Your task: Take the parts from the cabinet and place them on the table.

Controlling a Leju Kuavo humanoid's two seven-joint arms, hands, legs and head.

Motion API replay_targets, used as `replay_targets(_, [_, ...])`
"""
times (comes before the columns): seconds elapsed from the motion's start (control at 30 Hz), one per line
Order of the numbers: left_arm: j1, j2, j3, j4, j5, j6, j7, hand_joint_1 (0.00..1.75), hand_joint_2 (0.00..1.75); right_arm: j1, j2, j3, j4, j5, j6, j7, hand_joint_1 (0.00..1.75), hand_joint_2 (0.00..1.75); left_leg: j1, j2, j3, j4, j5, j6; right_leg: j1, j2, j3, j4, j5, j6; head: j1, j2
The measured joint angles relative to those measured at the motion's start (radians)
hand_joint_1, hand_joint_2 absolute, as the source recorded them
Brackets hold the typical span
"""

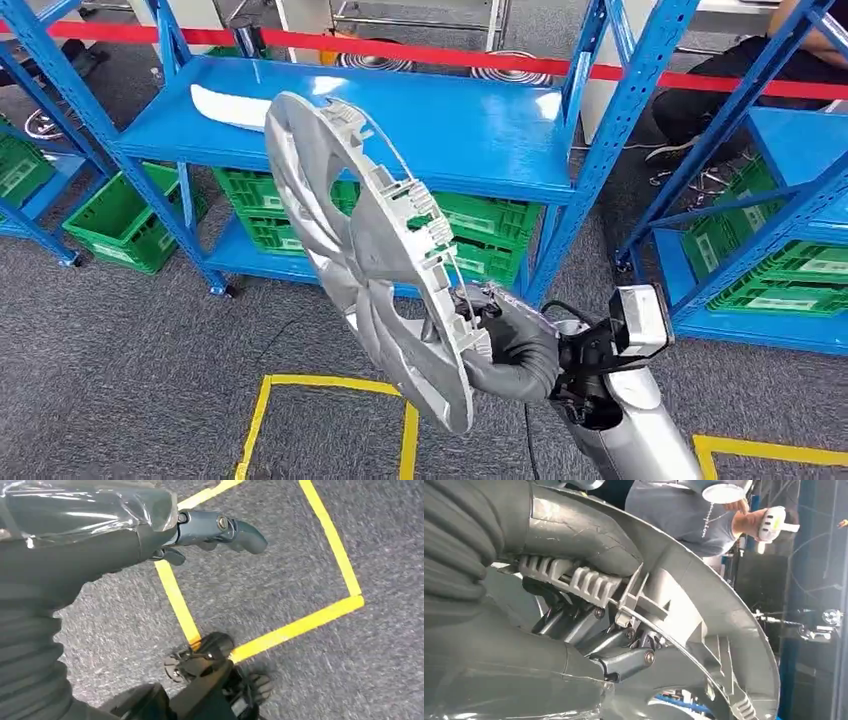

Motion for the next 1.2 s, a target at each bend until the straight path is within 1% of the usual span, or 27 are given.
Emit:
replay_targets(0.03, [0.000, 0.000, 0.000, 0.000, 0.000, 0.000, 0.000, 0.00, 1.75, 0.000, 0.000, 0.000, 0.000, 0.000, 0.000, 0.000, 1.75, 1.75, -0.004, 0.000, -0.013, 0.001, 0.008, 0.002, 0.001, 0.000, -0.020, 0.073, -0.029, 0.000, 0.000, 0.000])
replay_targets(0.07, [0.000, 0.000, 0.000, 0.000, 0.000, 0.000, 0.000, 0.00, 1.75, 0.001, -0.001, 0.000, 0.000, 0.000, 0.000, 0.000, 1.75, 1.75, -0.009, 0.000, -0.024, 0.002, 0.016, 0.004, 0.002, 0.000, -0.023, 0.109, -0.037, 0.005, 0.000, 0.000])
replay_targets(0.1, [0.001, -0.001, 0.000, 0.000, 0.000, 0.000, 0.000, 0.00, 1.75, 0.002, -0.001, 0.000, 0.000, 0.000, 0.000, 0.000, 1.75, 1.75, -0.012, 0.000, -0.035, 0.002, 0.024, 0.004, 0.004, 0.000, 0.000, 0.095, -0.029, 0.011, 0.000, 0.000])
replay_targets(0.17, [0.001, -0.001, 0.000, 0.000, 0.000, 0.000, 0.000, 0.00, 1.75, 0.001, -0.001, 0.000, 0.000, 0.000, 0.000, 0.000, 1.75, 1.75, -0.018, -0.002, -0.050, 0.003, 0.037, 0.002, 0.009, 0.000, 0.115, -0.064, 0.018, 0.019, 0.000, 0.000])
replay_targets(0.2, [0.001, -0.002, 0.000, 0.000, 0.000, 0.000, 0.000, 0.00, 1.75, 0.000, -0.001, 0.000, 0.000, 0.000, 0.000, 0.000, 1.75, 1.75, -0.019, -0.002, -0.054, 0.005, 0.042, 0.000, 0.015, -0.001, 0.181, -0.161, 0.031, 0.013, 0.000, 0.000])
replay_targets(0.23, [0.001, -0.005, 0.000, 0.000, 0.000, 0.000, 0.000, 0.00, 1.75, -0.002, -0.001, 0.000, 0.000, 0.000, 0.000, 0.000, 1.75, 1.75, -0.022, -0.002, -0.062, 0.008, 0.047, -0.004, 0.023, -0.004, 0.226, -0.233, 0.011, -0.007, -0.001, 0.000])
replay_targets(0.33, [0.002, -0.007, 0.000, 0.002, 0.000, 0.000, 0.000, 0.00, 1.75, -0.001, -0.001, 0.000, 0.000, 0.000, 0.000, 0.000, 1.75, 1.75, -0.018, 0.002, -0.066, 0.009, 0.064, -0.022, 0.030, -0.001, 0.214, -0.228, 0.032, -0.017, 0.002, 0.000])
replay_targets(0.4, [0.002, -0.003, 0.000, 0.002, 0.000, 0.001, 0.000, 0.00, 1.75, -0.003, 0.000, 0.000, 0.000, 0.000, 0.000, 0.000, 1.75, 1.75, -0.016, -0.004, -0.078, 0.016, 0.058, -0.035, 0.011, -0.003, 0.208, -0.239, 0.052, -0.035, 0.005, 0.000])
replay_targets(0.43, [0.002, -0.003, 0.000, 0.002, 0.000, 0.000, 0.000, 0.00, 1.75, -0.003, 0.001, 0.000, 0.000, 0.000, 0.000, 0.000, 1.75, 1.75, -0.015, -0.008, -0.089, 0.044, 0.016, -0.046, 0.010, -0.003, 0.197, -0.239, 0.059, -0.045, 0.000, 0.000])
replay_targets(0.5, [0.002, -0.003, 0.000, 0.002, 0.000, 0.001, 0.000, 0.00, 1.75, -0.003, 0.003, 0.001, 0.000, 0.000, 0.000, 0.000, 1.75, 1.75, 0.000, -0.008, -0.137, 0.189, -0.094, -0.067, 0.010, -0.004, 0.177, -0.238, 0.076, -0.049, -0.002, 0.000])
replay_targets(0.53, [0.002, -0.003, 0.000, 0.002, 0.000, 0.001, 0.000, 0.00, 1.75, -0.002, 0.003, 0.001, 0.000, 0.000, 0.000, 0.000, 1.75, 1.75, 0.005, -0.007, -0.159, 0.267, -0.130, -0.075, 0.010, -0.004, 0.167, -0.238, 0.084, -0.047, -0.003, 0.000])
replay_targets(0.57, [0.003, -0.002, 0.000, 0.002, 0.000, 0.001, 0.000, 0.00, 1.75, -0.001, 0.003, 0.001, 0.000, 0.001, 0.000, 0.000, 1.75, 1.75, 0.011, -0.007, -0.169, 0.321, -0.142, -0.081, 0.010, -0.004, 0.157, -0.237, 0.091, -0.044, -0.003, 0.000])
replay_targets(0.6, [0.003, -0.002, 0.000, 0.002, 0.000, 0.001, 0.000, 0.00, 1.75, 0.000, 0.003, 0.002, 0.000, 0.001, 0.000, 0.000, 1.75, 1.75, 0.016, -0.007, -0.153, 0.321, -0.128, -0.085, 0.008, -0.004, 0.147, -0.236, 0.099, -0.040, -0.003, 0.000])
replay_targets(0.63, [0.003, -0.001, 0.000, 0.002, 0.000, 0.001, 0.000, 0.00, 1.75, 0.000, 0.003, 0.002, 0.000, 0.001, 0.000, 0.000, 1.75, 1.75, 0.021, -0.007, -0.115, 0.274, -0.100, -0.087, 0.007, -0.003, 0.139, -0.236, 0.105, -0.036, -0.003, 0.000])
replay_targets(0.67, [0.003, 0.000, 0.000, 0.002, 0.000, 0.001, 0.000, 0.00, 1.75, 0.000, 0.003, 0.002, 0.000, 0.001, 0.000, 0.000, 1.75, 1.75, 0.024, -0.007, -0.052, 0.184, -0.067, -0.089, 0.004, -0.002, 0.133, -0.234, 0.111, -0.030, -0.004, 0.000])
replay_targets(0.7, [0.003, 0.001, 0.000, 0.002, 0.000, 0.001, 0.000, 0.00, 1.75, -0.001, 0.003, 0.002, 0.000, 0.001, 0.000, 0.000, 1.75, 1.75, 0.027, -0.007, 0.012, 0.090, -0.044, -0.089, 0.003, -0.001, 0.130, -0.233, 0.115, -0.027, -0.003, 0.000])
replay_targets(0.73, [0.001, 0.001, 0.000, 0.002, 0.000, 0.001, 0.000, 0.00, 1.75, 0.000, 0.003, 0.002, 0.000, 0.001, 0.000, 0.000, 1.75, 1.75, 0.028, -0.012, 0.070, -0.006, -0.061, -0.086, 0.005, -0.001, 0.128, -0.233, 0.121, -0.018, -0.004, 0.000])
replay_targets(0.77, [0.001, 0.001, 0.000, 0.002, 0.000, 0.001, 0.000, 0.00, 1.75, -0.002, 0.004, 0.001, 0.000, 0.001, 0.000, 0.000, 1.75, 1.75, 0.019, -0.015, 0.074, -0.009, -0.053, -0.072, 0.009, -0.001, 0.125, -0.235, 0.128, -0.008, -0.001, 0.000])
replay_targets(0.83, [0.002, 0.001, 0.000, 0.002, 0.000, 0.001, 0.000, 0.00, 1.75, -0.003, 0.004, 0.003, 0.000, 0.000, 0.000, 0.001, 1.75, 1.75, 0.012, -0.015, 0.065, -0.008, -0.050, -0.058, 0.005, -0.002, 0.123, -0.237, 0.138, 0.006, -0.002, 0.000])
replay_targets(0.9, [0.001, 0.002, 0.000, 0.002, 0.000, 0.001, 0.000, 0.00, 1.75, -0.003, 0.004, 0.003, 0.000, 0.001, -0.001, 0.001, 1.75, 1.75, 0.015, -0.010, 0.059, -0.026, -0.026, -0.030, 0.005, -0.003, 0.116, -0.239, 0.145, 0.017, -0.001, 0.000])
replay_targets(0.93, [0.000, 0.002, 0.000, 0.002, 0.000, 0.001, 0.000, 0.00, 1.75, -0.004, 0.003, 0.002, 0.000, 0.001, -0.001, 0.001, 1.75, 1.75, 0.015, -0.006, 0.049, -0.029, -0.013, -0.019, 0.004, -0.002, 0.098, -0.215, 0.115, 0.009, 0.001, 0.000])
replay_targets(1.0, [0.000, 0.000, 0.000, 0.002, 0.000, 0.001, 0.000, 0.00, 1.75, -0.005, 0.003, 0.003, 0.000, 0.001, -0.001, 0.002, 1.75, 1.75, 0.009, -0.004, 0.023, -0.028, 0.006, -0.006, 0.005, -0.002, 0.045, -0.075, 0.016, -0.012, 0.002, 0.000])
replay_targets(1.03, [0.000, 0.000, 0.000, 0.002, 0.000, 0.001, 0.000, 0.00, 1.75, -0.005, 0.002, 0.003, 0.000, 0.001, -0.001, 0.002, 1.75, 1.75, 0.005, -0.003, 0.009, -0.028, 0.015, -0.004, 0.006, -0.001, 0.018, 0.010, -0.024, -0.015, 0.001, 0.000])
replay_targets(1.07, [0.000, 0.000, 0.000, 0.002, 0.000, 0.001, 0.000, 0.00, 1.75, -0.005, 0.002, 0.003, 0.000, 0.001, -0.001, 0.002, 1.75, 1.75, 0.002, -0.003, -0.004, -0.026, 0.024, -0.002, 0.007, -0.001, 0.002, 0.075, -0.044, -0.013, 0.002, 0.000])
replay_targets(1.1, [0.000, 0.000, 0.000, 0.002, 0.000, 0.001, 0.000, 0.00, 1.75, -0.004, 0.001, 0.005, 0.000, 0.001, -0.001, 0.003, 1.75, 1.75, 0.000, -0.003, -0.016, -0.025, 0.033, -0.003, 0.007, -0.001, 0.007, 0.096, -0.042, -0.005, 0.001, 0.000])
replay_targets(1.13, [0.000, 0.000, 0.000, 0.002, 0.000, 0.001, 0.000, 0.00, 1.75, -0.004, 0.001, 0.006, 0.000, 0.001, -0.001, 0.003, 1.75, 1.75, -0.002, -0.003, -0.029, -0.023, 0.042, -0.004, 0.007, -0.001, 0.039, 0.067, -0.022, 0.005, 0.001, 0.000])
replay_targets(1.2, [0.000, 0.000, 0.000, 0.002, 0.000, 0.001, 0.000, 0.00, 1.75, -0.007, 0.001, 0.008, 0.000, 0.002, -0.002, 0.003, 1.75, 1.75, -0.005, -0.004, -0.051, -0.014, 0.055, -0.008, 0.009, -0.002, 0.156, -0.100, 0.029, 0.013, 0.001, 0.000])
